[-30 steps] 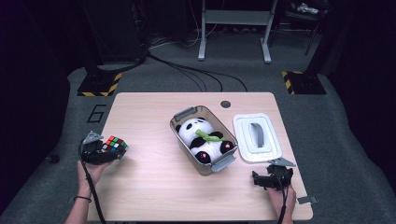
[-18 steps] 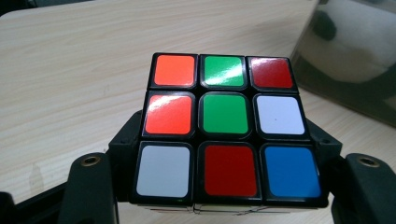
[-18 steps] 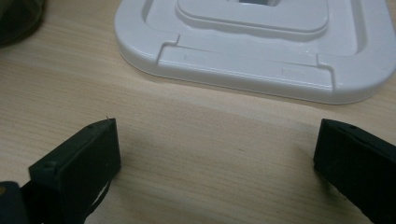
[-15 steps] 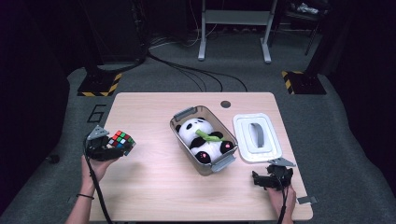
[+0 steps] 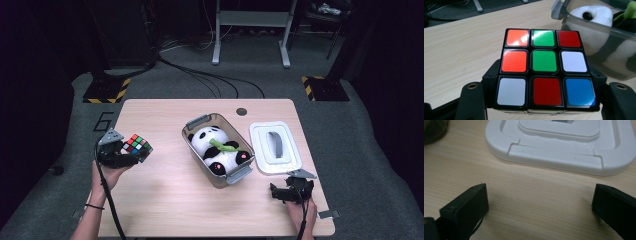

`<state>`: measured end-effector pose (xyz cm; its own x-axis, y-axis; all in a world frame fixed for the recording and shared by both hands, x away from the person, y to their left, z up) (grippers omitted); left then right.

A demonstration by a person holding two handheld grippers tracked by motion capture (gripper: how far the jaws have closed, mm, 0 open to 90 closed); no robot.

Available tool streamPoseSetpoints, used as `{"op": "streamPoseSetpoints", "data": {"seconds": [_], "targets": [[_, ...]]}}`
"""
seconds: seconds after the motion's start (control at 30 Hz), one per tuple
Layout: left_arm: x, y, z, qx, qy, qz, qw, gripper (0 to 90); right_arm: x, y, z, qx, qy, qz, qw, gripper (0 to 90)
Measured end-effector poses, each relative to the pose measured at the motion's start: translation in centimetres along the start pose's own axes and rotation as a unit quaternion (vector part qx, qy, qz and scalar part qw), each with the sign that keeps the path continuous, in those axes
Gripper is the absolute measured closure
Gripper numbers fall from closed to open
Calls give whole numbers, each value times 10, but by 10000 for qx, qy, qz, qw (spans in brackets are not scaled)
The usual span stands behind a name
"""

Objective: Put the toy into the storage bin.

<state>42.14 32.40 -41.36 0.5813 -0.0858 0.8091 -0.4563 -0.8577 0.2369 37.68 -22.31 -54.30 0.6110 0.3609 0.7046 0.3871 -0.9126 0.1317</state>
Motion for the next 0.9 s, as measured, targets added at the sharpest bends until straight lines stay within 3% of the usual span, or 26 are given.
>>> {"op": "streamPoseSetpoints", "data": {"seconds": [0.6, 0.9], "targets": [[32, 32, 6, -250, -34, 358, 9990, 339, 0, 0, 0, 2, 2, 3, 10000, 0], [50, 53, 15, -410, -32, 534, 9977, 339, 0, 0, 0, 6, 12, 2, 10000, 0]]}}
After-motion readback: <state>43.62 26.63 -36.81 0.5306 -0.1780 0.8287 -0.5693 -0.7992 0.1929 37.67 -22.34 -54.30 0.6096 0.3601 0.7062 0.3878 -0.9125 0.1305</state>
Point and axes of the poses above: each handheld gripper's, and its own axes: z roughly forward along the jaws, x roughly out of its top, y roughly to its right, the point moved 2 cm from there along z, roughly forward along the jaws, and after that the axes turned 11 degrees about -z, right-handed, at the moved point
